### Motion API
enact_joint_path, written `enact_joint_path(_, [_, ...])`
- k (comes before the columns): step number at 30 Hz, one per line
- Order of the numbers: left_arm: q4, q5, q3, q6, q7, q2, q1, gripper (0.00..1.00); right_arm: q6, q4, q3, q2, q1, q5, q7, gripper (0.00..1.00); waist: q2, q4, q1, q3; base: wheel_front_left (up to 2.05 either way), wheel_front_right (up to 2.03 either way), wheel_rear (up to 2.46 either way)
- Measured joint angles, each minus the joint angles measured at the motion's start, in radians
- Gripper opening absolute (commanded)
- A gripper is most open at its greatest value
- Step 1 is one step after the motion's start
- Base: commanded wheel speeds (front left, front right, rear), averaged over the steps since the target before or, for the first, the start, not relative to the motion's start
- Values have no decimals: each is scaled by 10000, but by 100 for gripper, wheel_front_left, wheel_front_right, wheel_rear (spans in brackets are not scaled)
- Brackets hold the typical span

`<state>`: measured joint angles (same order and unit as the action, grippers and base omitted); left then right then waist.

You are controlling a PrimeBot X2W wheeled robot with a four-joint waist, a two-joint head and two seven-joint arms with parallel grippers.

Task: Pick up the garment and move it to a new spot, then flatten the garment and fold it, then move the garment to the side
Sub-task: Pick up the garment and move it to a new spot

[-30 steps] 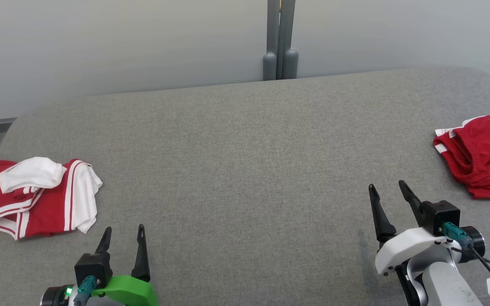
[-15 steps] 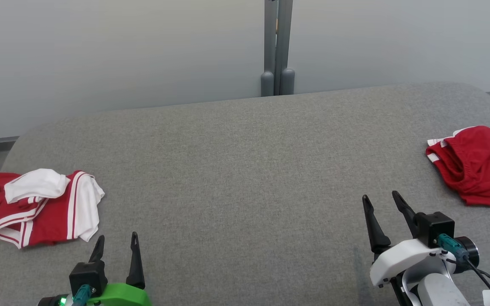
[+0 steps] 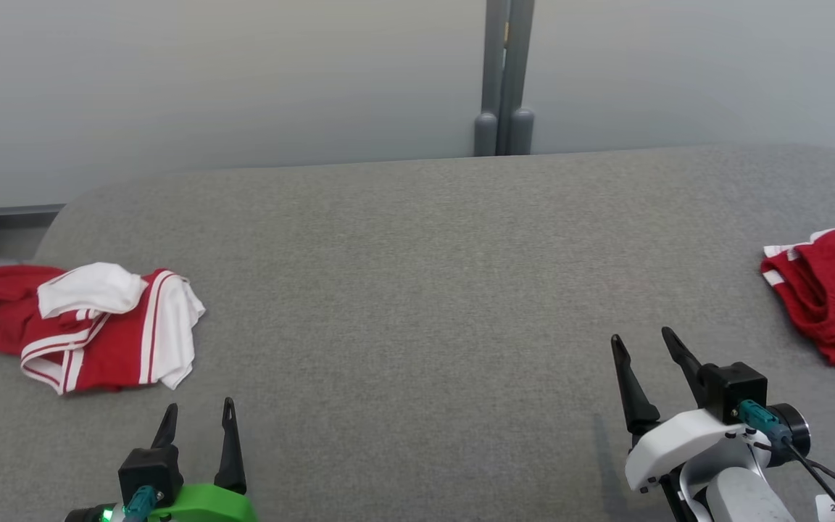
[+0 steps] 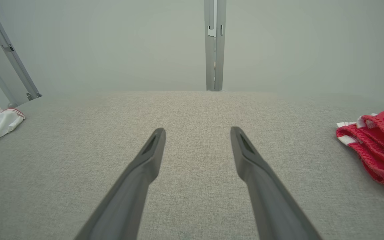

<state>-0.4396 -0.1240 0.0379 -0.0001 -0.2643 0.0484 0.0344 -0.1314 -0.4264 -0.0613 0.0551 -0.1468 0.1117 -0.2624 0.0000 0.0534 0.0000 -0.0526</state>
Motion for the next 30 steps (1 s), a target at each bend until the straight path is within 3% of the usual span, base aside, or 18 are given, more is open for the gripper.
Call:
enact_joint_path(6, [-73, 23, -234, 6, 0, -2, 12, 100, 0, 0, -268, 2, 1, 73, -2, 100, 0, 879, 0, 76, 0, 0, 0])
enact_joint_path(21, [-190, 357, -932, -209, 0, 12, -167, 100, 0, -267, -1051, -48, -231, 299, 0, 100, 0, 3805, 0, 261, 0, 0, 0])
enact_joint_path(25, [-360, 211, -930, -376, 2, 13, -181, 100, 0, -305, -1193, -61, -239, 382, -2, 100, 0, 4236, 0, 331, 0, 0, 0])
enact_joint_path(30, [-769, -244, -941, -901, 0, 8, 292, 100, 0, -372, -1243, -52, -283, 447, 0, 100, 0, 4146, 0, 459, 0, 0, 0])
